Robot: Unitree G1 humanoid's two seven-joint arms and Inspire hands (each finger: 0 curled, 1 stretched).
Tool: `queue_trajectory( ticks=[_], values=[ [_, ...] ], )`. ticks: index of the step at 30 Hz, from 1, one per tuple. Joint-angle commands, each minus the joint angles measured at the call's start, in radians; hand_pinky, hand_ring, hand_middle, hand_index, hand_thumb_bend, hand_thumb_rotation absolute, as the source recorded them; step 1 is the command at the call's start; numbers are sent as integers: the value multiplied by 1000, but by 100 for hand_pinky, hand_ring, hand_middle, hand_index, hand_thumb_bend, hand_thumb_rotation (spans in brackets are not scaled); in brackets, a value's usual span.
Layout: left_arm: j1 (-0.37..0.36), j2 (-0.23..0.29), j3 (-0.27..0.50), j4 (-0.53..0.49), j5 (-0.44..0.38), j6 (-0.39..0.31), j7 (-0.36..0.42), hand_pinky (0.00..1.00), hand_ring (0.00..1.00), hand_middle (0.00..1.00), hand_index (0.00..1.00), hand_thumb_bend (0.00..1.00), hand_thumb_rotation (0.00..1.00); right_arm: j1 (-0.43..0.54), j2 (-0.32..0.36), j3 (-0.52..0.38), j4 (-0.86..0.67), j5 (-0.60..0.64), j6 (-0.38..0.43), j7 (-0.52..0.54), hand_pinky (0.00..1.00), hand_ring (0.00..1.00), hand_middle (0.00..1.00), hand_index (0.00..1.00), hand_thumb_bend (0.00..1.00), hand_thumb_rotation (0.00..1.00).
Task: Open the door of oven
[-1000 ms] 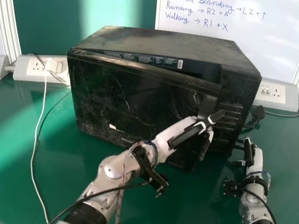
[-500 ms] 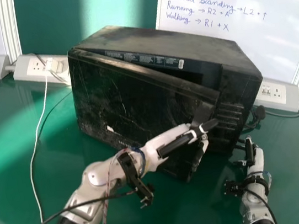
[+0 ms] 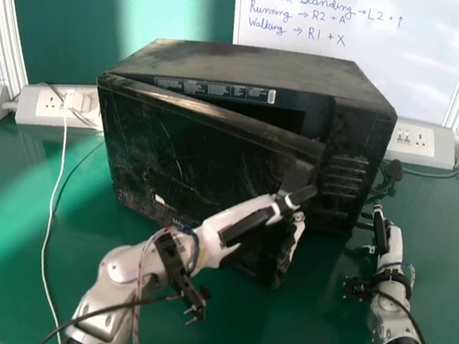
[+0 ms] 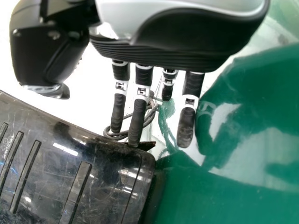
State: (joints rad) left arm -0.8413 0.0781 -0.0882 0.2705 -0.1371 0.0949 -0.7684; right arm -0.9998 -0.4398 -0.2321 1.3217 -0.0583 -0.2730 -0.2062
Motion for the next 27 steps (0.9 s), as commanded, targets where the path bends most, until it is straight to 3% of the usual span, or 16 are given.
queue_trajectory(
  ticks=[1,9,15,23,27],
  values=[
    [-22,-6,25,-108,-76,-59,-16,0,3,6,7,92,99,19,20,10,12,-10,6,18,27,32,53,65,65,100],
    [43,33,32,-216,-119,-37,-38,1,4,7,8,91,100,17,20,6,12,-6,3,22,24,30,47,65,64,100],
    [73,49,40,-241,-122,-105,-41,1,4,7,8,89,100,17,19,1,13,-1,2,30,24,30,47,65,66,100],
    [86,73,63,-287,-214,55,-57,0,3,7,8,90,95,14,19,1,14,-2,8,26,24,30,46,64,68,100],
    [92,78,68,-293,-216,67,-63,0,3,7,7,90,95,18,18,-1,14,-1,1,33,24,30,45,64,67,100]
  ],
)
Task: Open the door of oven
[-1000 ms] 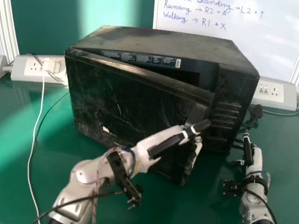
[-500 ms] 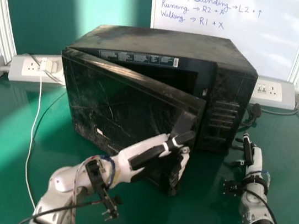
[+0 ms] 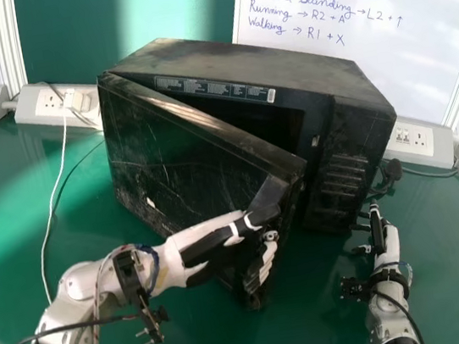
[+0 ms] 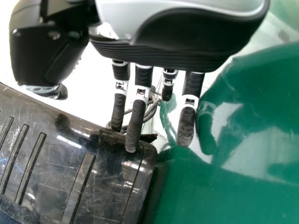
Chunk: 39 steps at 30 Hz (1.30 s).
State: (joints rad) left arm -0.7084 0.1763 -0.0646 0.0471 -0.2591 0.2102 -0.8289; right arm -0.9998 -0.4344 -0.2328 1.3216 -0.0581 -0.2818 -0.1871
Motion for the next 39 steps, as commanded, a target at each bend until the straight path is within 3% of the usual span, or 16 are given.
queue_trajectory(
  ticks=[1,9,14,18,24,29,31,34,37,39],
  values=[
    [-41,-17,47,-70,-97,-45,-6,0,3,7,7,90,95,17,13,-2,14,1,10,14,24,30,45,64,68,100],
    [-32,8,80,-61,-134,-23,-26,0,3,7,7,93,91,15,12,5,15,-8,16,5,24,30,45,64,63,100],
    [-31,32,104,-28,-126,-64,-48,0,3,7,8,89,94,15,12,-7,17,4,18,14,24,30,45,64,66,100],
    [-48,51,137,-6,-172,4,-80,0,3,8,10,94,88,10,12,-7,17,0,24,4,23,29,44,63,67,100],
    [-61,75,168,32,-246,73,-164,0,4,9,10,94,86,13,7,3,17,-12,19,9,24,29,44,65,66,100],
    [-75,117,171,46,-236,20,-241,1,4,8,9,96,94,13,7,-3,17,-8,19,14,24,30,45,65,68,100],
    [-89,121,191,68,-270,53,-263,1,5,9,10,95,90,13,6,-2,17,-9,20,13,24,30,45,65,68,100],
    [-92,120,215,90,-284,30,-292,0,4,8,9,90,90,9,7,-2,18,-9,27,13,24,30,46,65,65,100],
    [-103,130,230,100,-306,51,-318,0,3,7,9,96,89,6,7,6,18,-18,30,6,25,30,45,65,62,100],
    [-92,108,250,81,-300,-14,-290,0,3,7,9,95,92,6,7,5,18,-18,27,6,25,30,44,64,64,100]
  ],
)
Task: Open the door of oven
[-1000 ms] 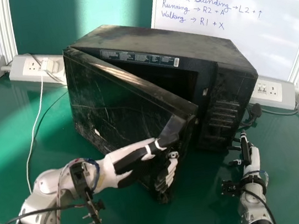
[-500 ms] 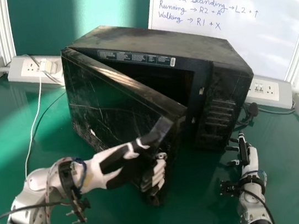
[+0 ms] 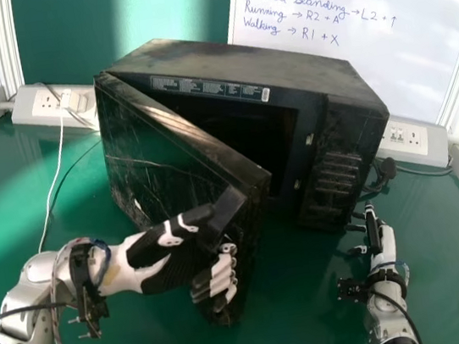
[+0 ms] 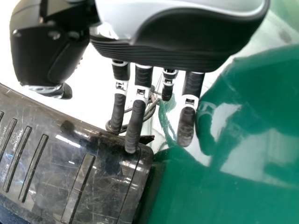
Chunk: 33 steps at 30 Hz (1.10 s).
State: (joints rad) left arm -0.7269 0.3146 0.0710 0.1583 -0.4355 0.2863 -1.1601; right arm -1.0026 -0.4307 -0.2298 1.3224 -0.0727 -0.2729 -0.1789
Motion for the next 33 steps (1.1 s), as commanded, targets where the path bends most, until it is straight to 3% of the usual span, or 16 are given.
queue_trajectory(
  ticks=[1,3,4,6,10,17,21,22,24,25,26,27,28,29,30,33],
  values=[
    [-67,-40,122,-44,-125,-105,57,0,3,7,9,94,93,8,5,0,17,-2,17,-2,25,30,44,64,65,100],
    [-65,-65,141,-32,-149,-147,35,0,2,6,8,89,92,8,6,-3,17,-1,16,0,24,30,44,64,68,100],
    [-76,-51,138,-15,-161,-126,-2,0,1,6,7,87,92,8,6,-4,17,0,17,-1,24,30,44,64,68,100],
    [-79,-55,141,11,-174,-142,-45,0,2,7,8,91,83,7,6,-4,18,-2,20,-4,24,29,44,64,65,100],
    [-61,-78,156,32,-187,-168,-80,0,4,8,9,96,83,8,7,-2,17,-5,14,-5,24,29,44,64,67,100],
    [-1,-31,196,24,-233,-12,-87,0,2,7,8,100,77,3,14,-8,17,3,21,-3,25,30,45,64,68,100],
    [6,-15,235,50,-256,19,-122,0,2,8,9,100,75,3,12,-2,15,-5,13,-9,25,30,45,64,71,100],
    [8,-14,245,54,-253,-2,-126,0,2,9,12,93,66,3,11,-2,14,-5,14,-11,25,30,45,63,68,100],
    [26,2,261,23,-251,18,-108,0,4,10,16,88,62,3,10,-2,14,-5,15,-11,24,30,44,63,67,100],
    [25,3,272,23,-273,44,-118,0,4,11,20,81,55,3,9,-2,14,-5,16,-11,24,30,45,63,66,100],
    [13,-7,287,46,-284,10,-151,0,5,11,23,78,55,3,9,-2,13,-6,14,-10,24,30,45,63,67,100],
    [-7,-9,299,75,-276,-54,-185,0,5,12,23,83,64,4,9,-1,13,-7,11,-11,24,30,45,62,67,100],
    [-22,0,311,93,-270,-75,-192,0,5,12,22,90,73,4,8,-1,14,-7,11,-11,24,30,44,62,67,100],
    [-22,5,327,82,-269,-61,-154,1,6,13,23,96,79,3,8,-4,14,-4,14,-8,24,30,44,61,67,100],
    [-7,-6,351,50,-264,-77,-100,2,7,14,20,98,77,2,7,-4,14,-5,14,-7,24,30,44,61,67,100],
    [57,32,386,-56,-273,41,-8,1,5,11,14,100,78,1,4,-4,14,-5,14,-4,24,30,44,60,67,100]
  ],
)
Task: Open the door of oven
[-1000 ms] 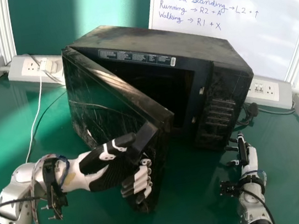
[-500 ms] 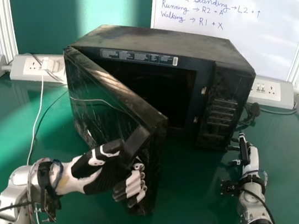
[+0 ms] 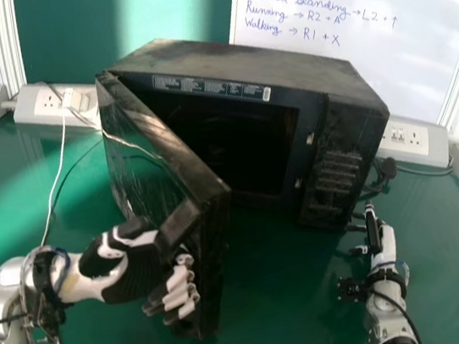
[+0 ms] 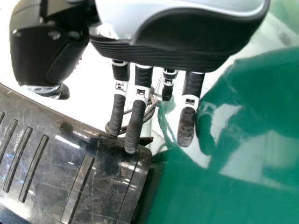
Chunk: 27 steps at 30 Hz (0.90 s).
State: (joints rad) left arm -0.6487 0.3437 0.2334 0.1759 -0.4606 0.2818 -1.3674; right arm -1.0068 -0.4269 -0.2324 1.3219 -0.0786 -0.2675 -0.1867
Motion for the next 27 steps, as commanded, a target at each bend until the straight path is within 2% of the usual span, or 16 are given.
queue_trajectory(
  ticks=[1,5,7,8,10,12,16,19,21,24,27],
  values=[
    [-10,23,224,-87,-248,91,200,0,5,10,13,97,80,5,-1,-2,15,1,7,7,24,30,44,60,68,100],
    [-4,36,224,-90,-225,109,189,0,4,10,15,95,88,1,0,-9,15,8,11,7,24,30,44,61,67,100],
    [1,31,259,-119,-266,151,225,0,5,10,12,97,88,-1,0,-10,14,8,14,4,24,30,44,60,67,100],
    [3,15,282,-146,-271,130,259,1,5,9,12,95,85,-2,0,-14,14,12,17,6,24,30,44,61,66,100],
    [9,-5,323,-196,-266,71,310,0,2,7,7,99,91,-2,-1,-16,15,13,18,4,24,30,43,60,67,100],
    [12,-4,349,-209,-280,30,303,0,1,6,7,100,97,-1,-2,-13,15,9,19,0,24,30,43,60,68,100],
    [17,6,367,-218,-247,-70,279,0,2,7,10,98,100,-3,-5,-9,15,4,22,-1,24,30,44,61,66,100],
    [4,50,384,-194,-239,-71,269,0,3,8,12,96,98,-3,-7,-7,16,2,26,-1,24,29,43,62,67,100],
    [-12,84,401,-173,-238,-65,266,0,2,6,9,98,96,-2,-7,-5,16,0,23,-2,23,29,43,62,68,100],
    [-29,83,424,-178,-247,-103,284,0,2,7,9,94,93,-1,-6,-15,16,11,19,4,23,29,42,62,70,100],
    [-34,73,426,-182,-275,-117,251,0,3,8,10,89,90,-3,-9,-8,16,3,24,3,24,30,43,61,71,100]
  ],
)
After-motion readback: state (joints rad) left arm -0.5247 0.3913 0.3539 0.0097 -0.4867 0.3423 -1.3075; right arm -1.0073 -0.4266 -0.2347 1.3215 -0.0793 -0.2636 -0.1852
